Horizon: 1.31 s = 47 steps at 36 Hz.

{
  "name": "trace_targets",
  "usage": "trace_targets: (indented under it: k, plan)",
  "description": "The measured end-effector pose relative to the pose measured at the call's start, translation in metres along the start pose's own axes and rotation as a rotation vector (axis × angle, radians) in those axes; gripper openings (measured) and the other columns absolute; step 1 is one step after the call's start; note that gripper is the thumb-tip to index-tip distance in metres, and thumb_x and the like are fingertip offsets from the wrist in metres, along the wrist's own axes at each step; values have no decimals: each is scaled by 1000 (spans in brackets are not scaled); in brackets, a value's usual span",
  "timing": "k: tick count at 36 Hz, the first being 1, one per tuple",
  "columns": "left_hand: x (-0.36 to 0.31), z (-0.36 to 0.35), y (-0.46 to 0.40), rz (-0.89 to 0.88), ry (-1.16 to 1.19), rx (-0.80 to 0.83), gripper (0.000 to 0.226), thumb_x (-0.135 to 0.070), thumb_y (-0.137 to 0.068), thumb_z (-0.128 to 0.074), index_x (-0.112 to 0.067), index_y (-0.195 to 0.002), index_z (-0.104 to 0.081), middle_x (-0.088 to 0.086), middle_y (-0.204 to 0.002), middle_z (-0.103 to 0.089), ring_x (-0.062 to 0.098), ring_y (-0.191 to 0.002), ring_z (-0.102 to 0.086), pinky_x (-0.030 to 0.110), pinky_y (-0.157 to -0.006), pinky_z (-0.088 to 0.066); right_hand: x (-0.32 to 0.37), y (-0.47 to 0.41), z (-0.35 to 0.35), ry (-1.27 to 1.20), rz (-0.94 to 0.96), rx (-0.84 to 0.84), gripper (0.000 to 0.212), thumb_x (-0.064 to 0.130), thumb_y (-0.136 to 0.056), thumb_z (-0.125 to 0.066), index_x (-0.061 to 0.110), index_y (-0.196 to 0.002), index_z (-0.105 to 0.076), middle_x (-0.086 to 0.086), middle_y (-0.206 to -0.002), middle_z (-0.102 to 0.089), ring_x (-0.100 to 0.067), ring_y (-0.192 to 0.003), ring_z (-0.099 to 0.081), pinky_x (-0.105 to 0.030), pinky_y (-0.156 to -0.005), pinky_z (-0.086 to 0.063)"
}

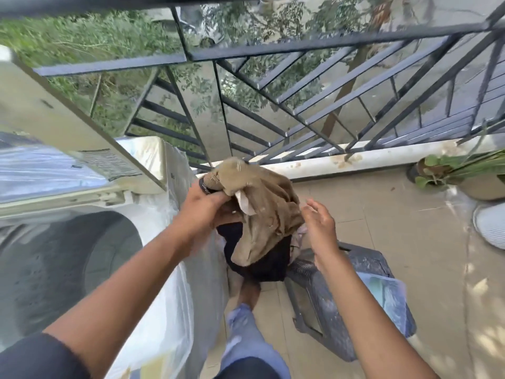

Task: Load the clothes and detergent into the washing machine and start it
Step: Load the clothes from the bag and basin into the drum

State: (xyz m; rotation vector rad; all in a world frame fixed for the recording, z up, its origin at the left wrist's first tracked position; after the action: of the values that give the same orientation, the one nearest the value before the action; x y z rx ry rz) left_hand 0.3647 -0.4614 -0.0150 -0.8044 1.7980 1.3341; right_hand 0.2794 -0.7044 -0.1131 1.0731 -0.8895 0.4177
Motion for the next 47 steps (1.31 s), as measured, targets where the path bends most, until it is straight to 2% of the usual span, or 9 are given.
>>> trace_targets:
  k: [5, 11, 14, 17, 22, 27, 38, 43, 47]
  plan:
    - [-40, -12, 31, -15, 219, 191, 30, -1, -96, -58, -1, -123, -72, 21, -109, -79, 30, -91, -80, 41, -72, -65, -49, 21, -56, -390, -474, 409, 77, 83, -86, -55, 35, -146, -57, -8, -143, -64, -37, -129, -63, -58, -104, -52]
    - [-48, -2, 60, 33, 213, 345, 36, -28, -76, -72, -14, -106, -85, 12, -106, -82, 25, -94, -81, 42, -84, -67, -21, 34, -47, -559, -283, 229, 45, 51, -98, -56, 20, -80, -85, -9, -84, -77, -23, -76, -77, -32, -69, -61]
    - [-44, 21, 65, 36, 140, 262, 25, -22, -80, -69, -14, -98, -84, 12, -92, -82, 25, -81, -79, 35, -71, -66, -15, 38, -46, -490, -278, 245, 36, 48, -91, -57, 22, -81, -78, -9, -86, -71, -28, -83, -70, -36, -80, -54]
    - [-46, 48, 69, 7, 72, 108, 23, -18, -87, -62, -16, -81, -84, 6, -75, -78, 19, -67, -76, 34, -66, -65, 13, 54, -52, -487, -270, 298, 49, 39, -98, -46, 21, -69, -82, -3, -76, -77, -22, -69, -76, -27, -61, -59]
    - [-39, 91, 81, 74, 161, -91, 28, -6, -106, -46, -10, -110, -74, 15, -96, -63, 26, -68, -66, 40, -69, -64, 80, 104, -53, -468, 13, 290, 33, 2, -101, -47, 16, -101, -77, -14, -102, -76, -30, -98, -71, -40, -87, -57]
    - [-45, 94, 106, 58, 250, -38, 22, -13, -101, -46, -7, -105, -67, 12, -93, -58, 30, -74, -60, 45, -75, -61, 123, 198, -104, -480, 243, 540, 27, 6, -97, -58, 17, -113, -77, -14, -116, -76, -22, -105, -73, -34, -92, -60]
    - [-81, 179, 170, -201, -158, -1, 84, -37, -64, -93, -43, -136, -50, -7, -135, -69, 25, -126, -69, 52, -92, -61, 133, 292, -238, 176, 553, 591, 41, 19, -91, -62, 27, -131, -63, 3, -129, -70, -19, -126, -63, -55, -113, -46]
    - [-89, 260, 204, -384, -169, -249, 62, -7, -63, -84, -51, -103, -66, -4, -114, -76, 26, -115, -72, 60, -101, -58, 122, 313, -286, 340, 535, 686, 33, 28, -90, -63, 26, -123, -67, 8, -121, -73, -14, -119, -66, -52, -108, -51]
    - [-86, 310, 225, -448, -134, -363, 51, -2, -65, -78, -36, -101, -69, -13, -97, -80, 8, -93, -76, 44, -88, -63, 139, 326, -300, 607, 808, 417, 40, 51, -83, -70, 22, -111, -65, -1, -104, -71, -22, -100, -67, -46, -88, -57]
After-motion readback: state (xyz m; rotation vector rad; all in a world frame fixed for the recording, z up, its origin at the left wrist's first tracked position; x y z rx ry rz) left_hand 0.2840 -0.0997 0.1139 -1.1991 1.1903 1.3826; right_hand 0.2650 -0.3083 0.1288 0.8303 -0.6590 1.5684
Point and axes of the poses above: each hand's wrist, its own y-axis away from the middle knuckle, its own z-axis out of the back of the hand, x = y × z, the point moved 10 cm from there along -y, towards the middle knuckle
